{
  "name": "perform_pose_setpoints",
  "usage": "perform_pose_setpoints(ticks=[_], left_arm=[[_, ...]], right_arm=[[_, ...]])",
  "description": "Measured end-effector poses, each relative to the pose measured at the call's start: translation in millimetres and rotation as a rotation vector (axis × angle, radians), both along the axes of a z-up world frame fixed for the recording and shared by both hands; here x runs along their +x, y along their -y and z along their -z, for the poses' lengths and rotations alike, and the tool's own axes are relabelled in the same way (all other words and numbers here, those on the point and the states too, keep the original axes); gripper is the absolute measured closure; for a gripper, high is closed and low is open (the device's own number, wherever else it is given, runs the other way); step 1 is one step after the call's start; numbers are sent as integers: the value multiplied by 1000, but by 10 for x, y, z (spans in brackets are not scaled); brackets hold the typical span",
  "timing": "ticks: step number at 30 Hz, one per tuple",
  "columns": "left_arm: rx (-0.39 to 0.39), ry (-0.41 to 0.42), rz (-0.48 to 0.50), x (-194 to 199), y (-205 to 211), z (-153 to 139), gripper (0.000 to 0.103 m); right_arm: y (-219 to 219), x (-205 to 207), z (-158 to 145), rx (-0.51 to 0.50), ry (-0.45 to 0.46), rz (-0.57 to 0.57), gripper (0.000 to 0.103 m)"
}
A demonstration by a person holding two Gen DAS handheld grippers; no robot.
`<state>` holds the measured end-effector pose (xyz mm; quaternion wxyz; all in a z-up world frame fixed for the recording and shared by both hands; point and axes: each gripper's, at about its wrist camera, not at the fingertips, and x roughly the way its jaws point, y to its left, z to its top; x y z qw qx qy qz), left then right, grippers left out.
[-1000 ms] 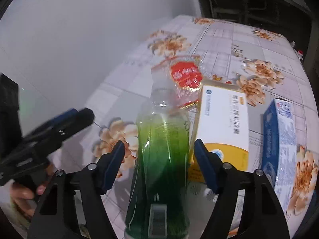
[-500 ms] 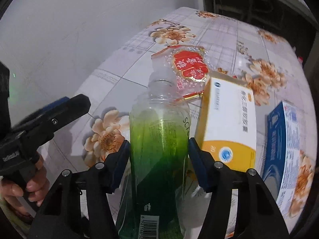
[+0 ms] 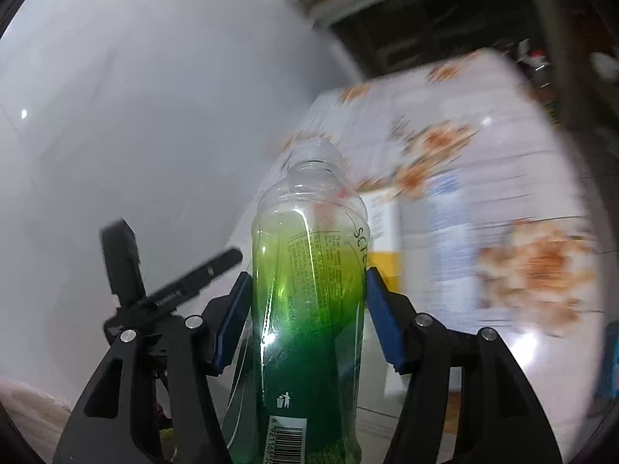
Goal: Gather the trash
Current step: 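Grasp the green drink bottle with the right tool, then grasp the white-yellow medicine box with the left tool while the right tool holds the bottle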
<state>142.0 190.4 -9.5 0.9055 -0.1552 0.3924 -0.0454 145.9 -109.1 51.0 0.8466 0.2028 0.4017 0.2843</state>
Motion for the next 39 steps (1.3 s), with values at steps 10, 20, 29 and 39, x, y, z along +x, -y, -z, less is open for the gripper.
perform_pose_setpoints(ticks=[10, 20, 29, 39], left_arm=[[2, -87, 165, 636, 846, 208, 9], [227, -152, 115, 959, 1209, 545, 9], [254, -87, 184, 820, 1252, 465, 38], [179, -105, 156, 791, 1184, 404, 12]], right_arm=[[848, -248, 151, -155, -8, 309, 45], [907, -166, 537, -196, -88, 345, 45], [848, -145, 599, -225, -100, 337, 45], [848, -161, 734, -197, -141, 328, 45]])
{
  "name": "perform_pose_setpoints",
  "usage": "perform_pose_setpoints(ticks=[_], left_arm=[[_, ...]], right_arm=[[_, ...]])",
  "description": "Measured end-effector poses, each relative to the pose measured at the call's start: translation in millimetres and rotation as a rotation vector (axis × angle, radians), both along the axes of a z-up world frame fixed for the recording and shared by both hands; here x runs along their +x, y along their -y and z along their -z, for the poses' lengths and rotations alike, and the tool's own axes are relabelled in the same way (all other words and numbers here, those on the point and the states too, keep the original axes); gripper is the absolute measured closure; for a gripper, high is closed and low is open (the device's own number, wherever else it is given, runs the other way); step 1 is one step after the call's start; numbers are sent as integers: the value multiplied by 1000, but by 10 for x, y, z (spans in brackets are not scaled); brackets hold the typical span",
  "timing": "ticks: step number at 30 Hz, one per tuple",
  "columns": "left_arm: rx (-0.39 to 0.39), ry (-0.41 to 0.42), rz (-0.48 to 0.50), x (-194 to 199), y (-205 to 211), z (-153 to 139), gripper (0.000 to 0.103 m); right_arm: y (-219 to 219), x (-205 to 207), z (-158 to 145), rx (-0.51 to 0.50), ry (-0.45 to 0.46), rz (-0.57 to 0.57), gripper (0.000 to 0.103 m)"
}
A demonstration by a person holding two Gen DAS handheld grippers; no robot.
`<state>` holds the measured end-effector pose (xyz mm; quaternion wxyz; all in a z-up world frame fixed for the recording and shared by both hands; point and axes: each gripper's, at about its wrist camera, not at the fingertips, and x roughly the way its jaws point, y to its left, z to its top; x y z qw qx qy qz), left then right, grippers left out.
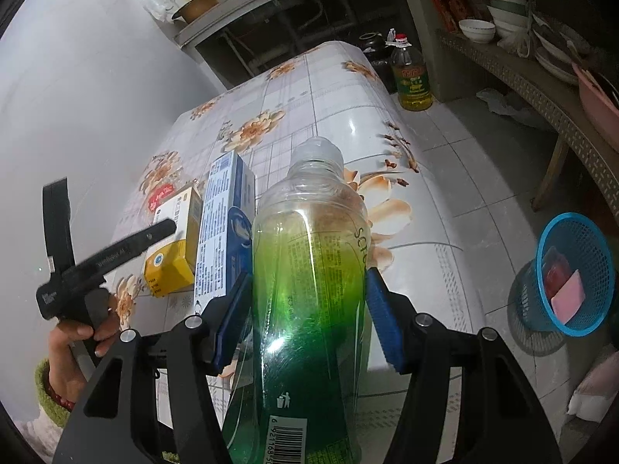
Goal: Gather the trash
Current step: 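Grasp the white-yellow medicine box with the left tool while the right tool holds the bottle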
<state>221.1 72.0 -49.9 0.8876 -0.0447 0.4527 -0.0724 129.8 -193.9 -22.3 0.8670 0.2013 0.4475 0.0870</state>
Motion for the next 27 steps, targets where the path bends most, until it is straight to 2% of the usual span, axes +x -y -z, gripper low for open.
perform_pose_setpoints(ticks=[2, 7, 9, 14, 20, 24, 27], left_arm=[[26, 9, -11, 60, 72, -12, 12], [130, -70, -3, 232, 239, 192, 13], [137, -63, 12, 200, 244, 227, 15], [124, -51, 101, -13, 219, 196, 24], [28, -128, 236, -519, 77, 105, 25], [-8, -172, 244, -766, -25, 102, 22], [-11, -149, 216, -834, -46, 74, 18]], right_arm=[[3, -9, 1, 2, 0, 2, 45], [32, -14, -3, 5, 2, 7, 45], [47, -19, -5, 7, 4, 9, 45], [74, -30, -7, 9, 3, 8, 45], [50, -89, -12, 10, -10, -30, 44], [-1, -133, 41, 1, -34, -60, 44], [-3, -136, 60, -1, -39, -64, 44]])
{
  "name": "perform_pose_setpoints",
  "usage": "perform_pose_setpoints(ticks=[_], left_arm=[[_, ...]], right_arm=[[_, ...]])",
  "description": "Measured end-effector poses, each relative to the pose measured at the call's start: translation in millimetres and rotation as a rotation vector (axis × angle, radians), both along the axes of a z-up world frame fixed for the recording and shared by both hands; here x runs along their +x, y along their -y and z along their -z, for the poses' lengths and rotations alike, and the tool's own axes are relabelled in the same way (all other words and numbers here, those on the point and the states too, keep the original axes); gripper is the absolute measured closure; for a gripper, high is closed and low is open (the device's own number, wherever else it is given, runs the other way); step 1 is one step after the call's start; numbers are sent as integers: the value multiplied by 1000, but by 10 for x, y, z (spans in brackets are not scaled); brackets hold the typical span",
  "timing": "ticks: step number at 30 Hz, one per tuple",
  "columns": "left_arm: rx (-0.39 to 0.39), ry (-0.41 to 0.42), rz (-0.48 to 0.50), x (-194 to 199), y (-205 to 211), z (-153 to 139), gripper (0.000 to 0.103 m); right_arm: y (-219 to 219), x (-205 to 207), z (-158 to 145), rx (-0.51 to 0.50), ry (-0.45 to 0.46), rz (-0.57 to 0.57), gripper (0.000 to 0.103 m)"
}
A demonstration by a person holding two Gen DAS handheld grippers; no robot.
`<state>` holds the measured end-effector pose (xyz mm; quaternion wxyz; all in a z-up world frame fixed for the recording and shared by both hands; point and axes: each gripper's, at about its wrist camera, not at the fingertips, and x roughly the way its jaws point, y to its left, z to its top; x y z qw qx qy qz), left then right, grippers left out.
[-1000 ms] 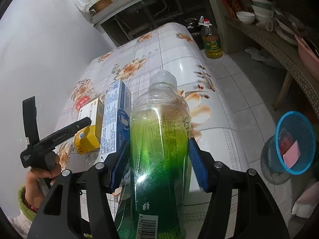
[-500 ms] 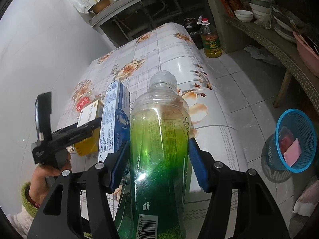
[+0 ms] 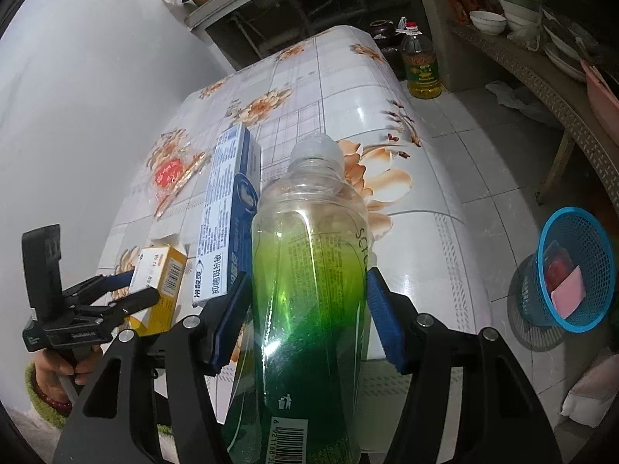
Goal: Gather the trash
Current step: 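Grasp the white-yellow medicine box with the left tool while the right tool holds the bottle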
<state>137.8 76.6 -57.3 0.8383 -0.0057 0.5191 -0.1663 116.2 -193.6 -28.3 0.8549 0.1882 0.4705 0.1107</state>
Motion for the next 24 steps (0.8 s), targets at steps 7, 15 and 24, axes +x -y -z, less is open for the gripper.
perform_pose_setpoints(ticks=[7, 15, 24], left_arm=[[45, -8, -18, 45, 77, 99, 18], [111, 16, -23, 95, 143, 148, 22], [149, 29, -21, 73, 181, 168, 25]], right_arm=[[9, 43, 3, 25, -22, 5, 40], [-17, 131, 47, 44, -55, 6, 37], [-63, 180, 133, 77, -79, -9, 35]])
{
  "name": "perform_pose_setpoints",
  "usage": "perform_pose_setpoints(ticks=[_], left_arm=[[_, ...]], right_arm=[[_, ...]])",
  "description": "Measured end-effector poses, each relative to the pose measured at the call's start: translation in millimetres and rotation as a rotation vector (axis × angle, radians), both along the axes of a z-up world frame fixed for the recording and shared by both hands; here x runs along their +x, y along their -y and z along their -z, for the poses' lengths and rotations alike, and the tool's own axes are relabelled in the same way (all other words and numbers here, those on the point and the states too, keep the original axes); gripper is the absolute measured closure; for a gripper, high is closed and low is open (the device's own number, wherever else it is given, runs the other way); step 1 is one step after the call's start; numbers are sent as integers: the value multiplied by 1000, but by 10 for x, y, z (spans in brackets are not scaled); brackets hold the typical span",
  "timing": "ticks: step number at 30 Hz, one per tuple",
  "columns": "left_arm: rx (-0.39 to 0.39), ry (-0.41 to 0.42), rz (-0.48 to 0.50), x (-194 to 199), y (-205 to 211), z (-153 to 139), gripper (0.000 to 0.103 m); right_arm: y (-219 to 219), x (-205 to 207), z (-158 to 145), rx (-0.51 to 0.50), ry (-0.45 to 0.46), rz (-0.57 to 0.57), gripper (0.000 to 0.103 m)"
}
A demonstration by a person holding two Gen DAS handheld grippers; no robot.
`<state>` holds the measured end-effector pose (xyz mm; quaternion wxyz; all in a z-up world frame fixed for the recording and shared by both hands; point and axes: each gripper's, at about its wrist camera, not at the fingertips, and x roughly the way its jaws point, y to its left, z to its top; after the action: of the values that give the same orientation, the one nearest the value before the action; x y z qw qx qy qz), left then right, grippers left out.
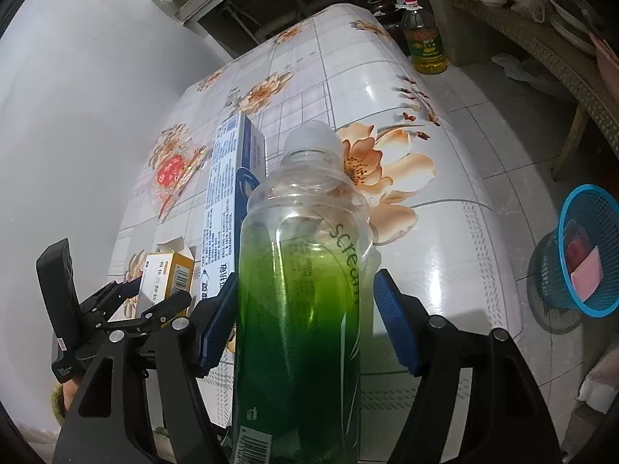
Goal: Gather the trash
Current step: 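Grasp the white-yellow medicine box with the left tool while the right tool holds the bottle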
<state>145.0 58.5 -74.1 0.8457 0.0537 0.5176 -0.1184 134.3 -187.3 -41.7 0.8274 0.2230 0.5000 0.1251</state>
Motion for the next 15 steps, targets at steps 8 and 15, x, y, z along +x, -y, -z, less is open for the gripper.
perform_pose_setpoints(ticks=[8, 15], left_arm=[[32, 8, -6, -6, 21, 8, 27], [53, 28, -3, -34, 51, -2, 29]], right_arm=[[-71, 38, 33, -3, -11, -10, 35], [-98, 35, 19, -8, -7, -11, 39]])
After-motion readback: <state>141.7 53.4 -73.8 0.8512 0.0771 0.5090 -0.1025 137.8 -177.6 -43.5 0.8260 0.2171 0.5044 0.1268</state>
